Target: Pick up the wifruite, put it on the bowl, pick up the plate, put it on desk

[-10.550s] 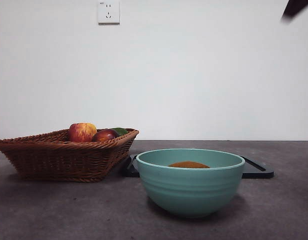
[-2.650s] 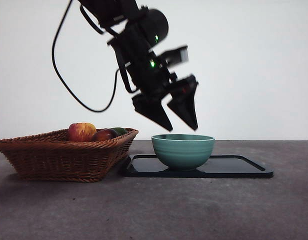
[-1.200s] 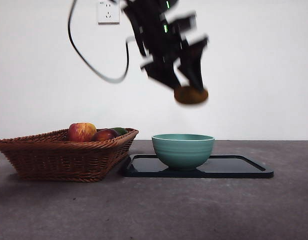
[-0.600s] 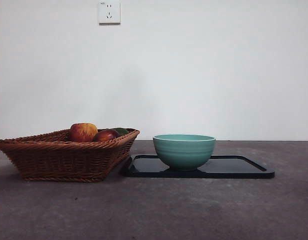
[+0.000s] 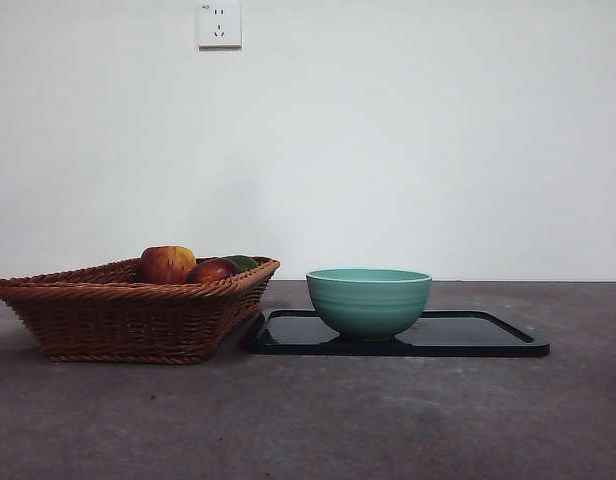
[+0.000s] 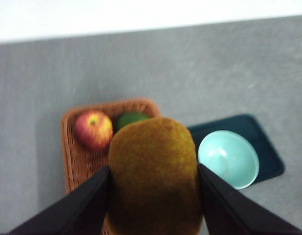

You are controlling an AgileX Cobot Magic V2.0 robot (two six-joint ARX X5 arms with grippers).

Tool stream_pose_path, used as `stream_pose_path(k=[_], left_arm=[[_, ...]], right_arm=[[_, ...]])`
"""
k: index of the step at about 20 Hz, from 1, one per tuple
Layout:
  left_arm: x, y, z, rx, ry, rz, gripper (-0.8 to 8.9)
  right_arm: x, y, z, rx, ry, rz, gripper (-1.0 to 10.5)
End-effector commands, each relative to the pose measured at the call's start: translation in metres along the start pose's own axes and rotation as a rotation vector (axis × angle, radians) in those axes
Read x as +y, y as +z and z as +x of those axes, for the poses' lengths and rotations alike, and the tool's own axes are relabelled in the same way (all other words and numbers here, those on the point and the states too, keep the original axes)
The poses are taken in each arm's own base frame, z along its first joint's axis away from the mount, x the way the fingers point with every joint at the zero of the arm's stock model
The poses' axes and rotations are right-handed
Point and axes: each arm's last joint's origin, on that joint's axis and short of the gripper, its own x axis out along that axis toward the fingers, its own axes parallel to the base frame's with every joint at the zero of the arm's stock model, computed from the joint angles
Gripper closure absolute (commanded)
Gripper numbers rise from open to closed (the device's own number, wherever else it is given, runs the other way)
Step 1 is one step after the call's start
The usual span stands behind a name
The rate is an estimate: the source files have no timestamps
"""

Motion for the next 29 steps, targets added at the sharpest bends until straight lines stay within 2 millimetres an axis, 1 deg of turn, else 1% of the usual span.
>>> stream_pose_path(k=[1, 5, 8, 12, 14, 20, 22, 24, 27, 29], left_arm=[[0.003, -0.02, 0.022, 0.022, 0.027, -0.062, 5.78], [0.007, -0.047, 0.054, 0.063, 0.042, -0.074, 5.78], [0.012, -0.077, 0.088, 0.079, 0.068, -0.073, 5.78], [0.017, -0.113, 0.119, 0.116, 0.074, -0.063, 5.78], [0.019, -0.127, 0.135, 0.156, 0.082, -0.034, 5.78], [0.022, -0.149, 0.187, 0.259, 0.096, -0.007, 5.77], [0.023, -0.156, 0.2, 0.28, 0.099, -0.006, 5.77], [0.023, -0.159, 0.208, 0.285, 0.1, -0.006, 5.68], [0.024, -0.16, 0.209, 0.29, 0.101, -0.005, 5.57], [0.023, -0.161, 0.209, 0.298, 0.101, -0.005, 4.85]], right_arm=[[0.001, 0.002, 0.0, -0.007, 0.007, -0.021, 7.2], [0.001, 0.002, 0.0, -0.006, 0.007, -0.02, 7.2], [0.001, 0.002, 0.0, -0.006, 0.007, -0.02, 7.2], [0.001, 0.002, 0.0, -0.009, 0.007, -0.022, 7.2], [0.001, 0.002, 0.0, -0.012, 0.007, -0.023, 7.2], [0.001, 0.002, 0.0, -0.012, 0.007, -0.022, 7.2], [0.001, 0.002, 0.0, -0.012, 0.007, -0.021, 7.2], [0.001, 0.002, 0.0, -0.012, 0.007, -0.02, 7.2], [0.001, 0.002, 0.0, -0.012, 0.007, -0.02, 7.2], [0.001, 0.002, 0.0, -0.012, 0.007, -0.019, 7.2]])
